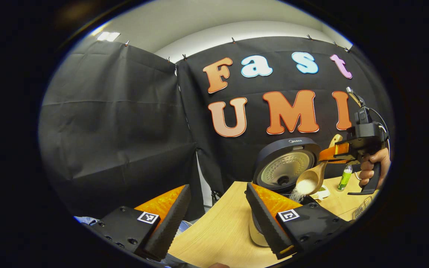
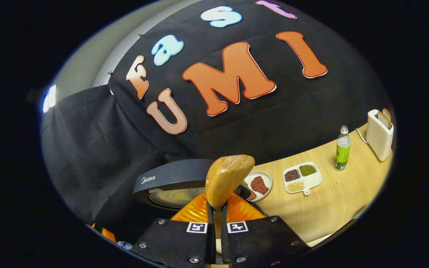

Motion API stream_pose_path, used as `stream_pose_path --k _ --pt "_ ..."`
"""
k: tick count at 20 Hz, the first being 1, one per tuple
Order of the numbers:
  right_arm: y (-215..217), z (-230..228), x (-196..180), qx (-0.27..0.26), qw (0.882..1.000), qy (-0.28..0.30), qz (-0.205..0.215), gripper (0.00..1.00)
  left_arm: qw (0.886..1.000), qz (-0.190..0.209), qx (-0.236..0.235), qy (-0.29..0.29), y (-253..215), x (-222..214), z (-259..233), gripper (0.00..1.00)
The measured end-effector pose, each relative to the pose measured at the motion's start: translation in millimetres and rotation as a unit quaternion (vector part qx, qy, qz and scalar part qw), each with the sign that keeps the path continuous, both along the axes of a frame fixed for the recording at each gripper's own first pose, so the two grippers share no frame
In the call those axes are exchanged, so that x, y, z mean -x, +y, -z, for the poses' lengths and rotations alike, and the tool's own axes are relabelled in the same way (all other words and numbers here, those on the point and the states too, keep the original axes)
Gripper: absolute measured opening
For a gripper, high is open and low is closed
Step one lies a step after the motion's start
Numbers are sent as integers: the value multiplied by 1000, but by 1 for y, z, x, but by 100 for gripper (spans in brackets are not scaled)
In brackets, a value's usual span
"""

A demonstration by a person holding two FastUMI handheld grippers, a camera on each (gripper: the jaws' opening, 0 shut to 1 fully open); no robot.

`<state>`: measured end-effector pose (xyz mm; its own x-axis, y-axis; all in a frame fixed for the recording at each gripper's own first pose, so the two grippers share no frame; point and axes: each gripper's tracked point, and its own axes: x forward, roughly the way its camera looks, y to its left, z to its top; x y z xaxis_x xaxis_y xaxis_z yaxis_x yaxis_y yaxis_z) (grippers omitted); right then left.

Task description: Close the left gripper, press the button to open the rice cooker; take a wooden spoon from the chopstick holder with the right hand, scoop a spoonful of rice and pour it into the rice cooker, then put the wooden spoon back into the chopstick holder.

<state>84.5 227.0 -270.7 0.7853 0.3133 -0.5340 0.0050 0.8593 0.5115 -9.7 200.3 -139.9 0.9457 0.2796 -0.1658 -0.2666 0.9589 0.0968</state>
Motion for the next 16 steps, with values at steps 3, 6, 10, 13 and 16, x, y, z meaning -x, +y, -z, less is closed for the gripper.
stream_pose_path --k 3,6,10,13,16 --pt "6 -7 -1 49 998 -29 -26 5 1000 4 -2 3 0 -2 4 95" --pt "13 -12 0 82 994 -50 -46 5 1000 9 -2 4 0 -5 4 94" --pt "19 -13 4 115 989 -65 -65 5 1000 14 0 8 1 -10 9 100" --pt "24 -18 3 142 983 -82 -79 5 1000 18 -1 8 0 -13 8 100" --pt "31 -21 6 169 975 -99 -101 5 1000 22 2 10 1 -18 10 93"
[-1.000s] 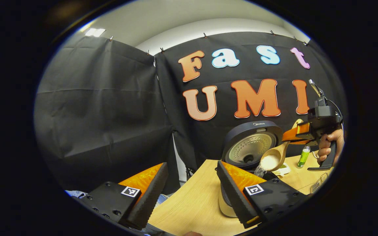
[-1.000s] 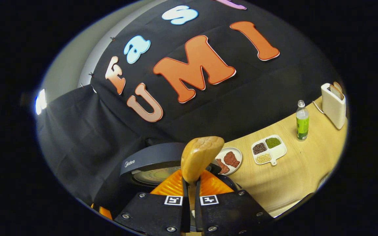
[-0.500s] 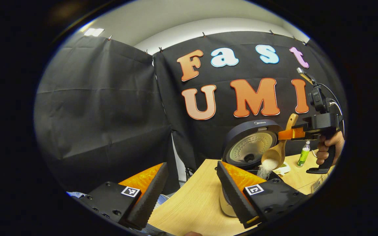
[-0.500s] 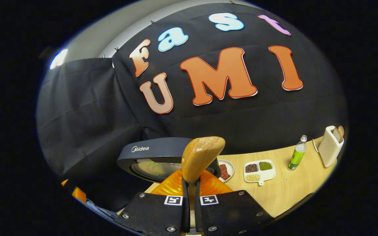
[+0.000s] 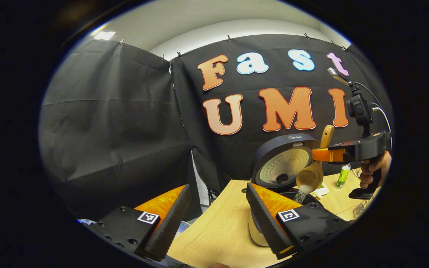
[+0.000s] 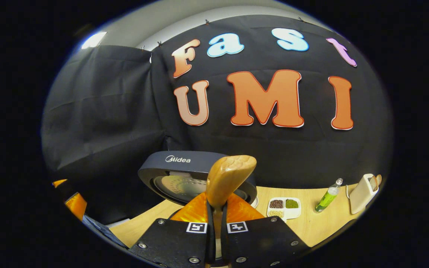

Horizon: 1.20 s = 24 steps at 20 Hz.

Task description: Close the left gripper, press the button to open the rice cooker; take a wooden spoon from the chopstick holder with the right hand, scoop a spoonful of rice and pour it into the rice cooker, then put the wooden spoon back into the chopstick holder.

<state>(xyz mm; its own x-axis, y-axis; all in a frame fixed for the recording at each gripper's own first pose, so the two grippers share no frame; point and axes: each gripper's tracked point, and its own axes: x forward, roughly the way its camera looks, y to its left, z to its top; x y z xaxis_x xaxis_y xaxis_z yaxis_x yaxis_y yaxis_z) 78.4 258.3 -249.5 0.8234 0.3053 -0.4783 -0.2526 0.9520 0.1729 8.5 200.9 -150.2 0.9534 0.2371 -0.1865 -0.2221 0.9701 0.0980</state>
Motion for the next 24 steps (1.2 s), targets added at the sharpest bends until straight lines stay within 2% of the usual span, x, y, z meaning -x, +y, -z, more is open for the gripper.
stream_pose_path --k 6,7,8,10,13,15,19,24 --pt "9 0 4 44 998 -25 -33 5 1000 3 0 2 3 -2 5 100" --pt "12 -3 4 44 998 -30 -41 5 1000 3 -1 2 2 -3 4 94" --pt "13 -6 4 45 997 -35 -47 5 1000 3 -3 1 3 -4 4 93" --pt "17 -7 4 61 995 -48 -63 5 1000 3 -6 -1 3 -4 3 100" --pt "27 -14 10 95 989 -73 -89 5 1000 2 -8 -1 3 -4 2 100" --pt "30 -16 14 98 987 -78 -99 5 1000 2 -9 -1 2 -4 2 100" --pt "20 -26 22 67 991 -71 -87 5 1000 3 -14 -5 -4 -3 -2 100" --pt "-30 -35 30 15 998 -43 -36 5 1000 1 -18 -5 -16 1 -5 95"
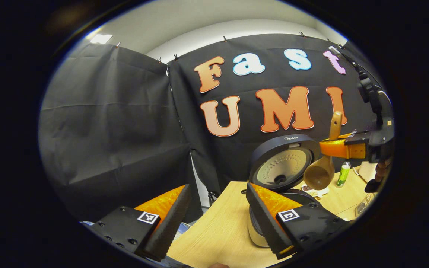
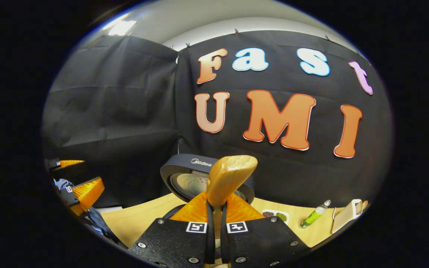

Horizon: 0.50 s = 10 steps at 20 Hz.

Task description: Close the left gripper, press the button to open the rice cooker; take a wooden spoon from the chopstick holder with the right hand, scoop a spoonful of rice and pour it into the rice cooker, then put the wooden spoon back into the chopstick holder.

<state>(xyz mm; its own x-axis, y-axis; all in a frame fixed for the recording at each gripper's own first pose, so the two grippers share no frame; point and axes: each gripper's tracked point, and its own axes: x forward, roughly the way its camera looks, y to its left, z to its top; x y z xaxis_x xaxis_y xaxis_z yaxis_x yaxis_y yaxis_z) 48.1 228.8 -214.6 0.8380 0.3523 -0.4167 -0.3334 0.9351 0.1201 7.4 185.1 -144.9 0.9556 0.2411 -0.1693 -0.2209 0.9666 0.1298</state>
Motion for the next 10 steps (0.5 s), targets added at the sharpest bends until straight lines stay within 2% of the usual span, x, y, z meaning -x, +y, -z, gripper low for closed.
stream_pose_path --k 1,2,5,6,10 --pt "-12 0 3 -8 1000 7 14 5 1000 1 -2 0 -3 0 -1 94" --pt "-26 1 8 -11 1000 13 25 5 1000 3 -3 0 -7 2 -1 100" --pt "-74 12 25 -7 997 31 68 5 1000 10 -1 6 -24 3 1 100" --pt "-91 17 32 -10 996 38 85 5 1000 12 -1 7 -31 4 1 93" --pt "-156 37 63 0 987 66 143 5 999 38 -7 10 -71 4 1 93"
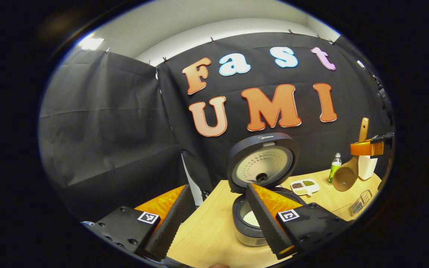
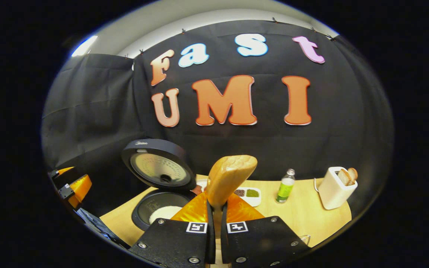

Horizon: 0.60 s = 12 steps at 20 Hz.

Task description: Close the left gripper, press the button to open the rice cooker; take a wooden spoon from the chopstick holder with the right hand, scoop a spoonful of rice and pour it into the rice cooker, then put the wooden spoon back into the chopstick holder.

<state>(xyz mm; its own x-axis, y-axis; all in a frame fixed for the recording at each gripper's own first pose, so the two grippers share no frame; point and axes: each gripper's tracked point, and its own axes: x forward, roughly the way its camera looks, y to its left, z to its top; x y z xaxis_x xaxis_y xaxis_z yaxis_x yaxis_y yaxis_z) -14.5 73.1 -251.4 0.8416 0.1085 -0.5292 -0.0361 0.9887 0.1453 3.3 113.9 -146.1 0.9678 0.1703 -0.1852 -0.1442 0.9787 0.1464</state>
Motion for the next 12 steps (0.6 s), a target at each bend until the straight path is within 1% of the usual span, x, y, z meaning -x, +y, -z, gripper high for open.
stream_pose_path --k 5,9,12 --pt "-79 24 36 15 997 35 73 5 1000 25 4 6 -38 -5 0 93" --pt "-134 49 64 20 988 71 133 5 999 37 -1 8 -61 -9 -1 93" --pt "-168 71 84 17 980 100 171 5 999 43 0 14 -76 -10 -1 93"
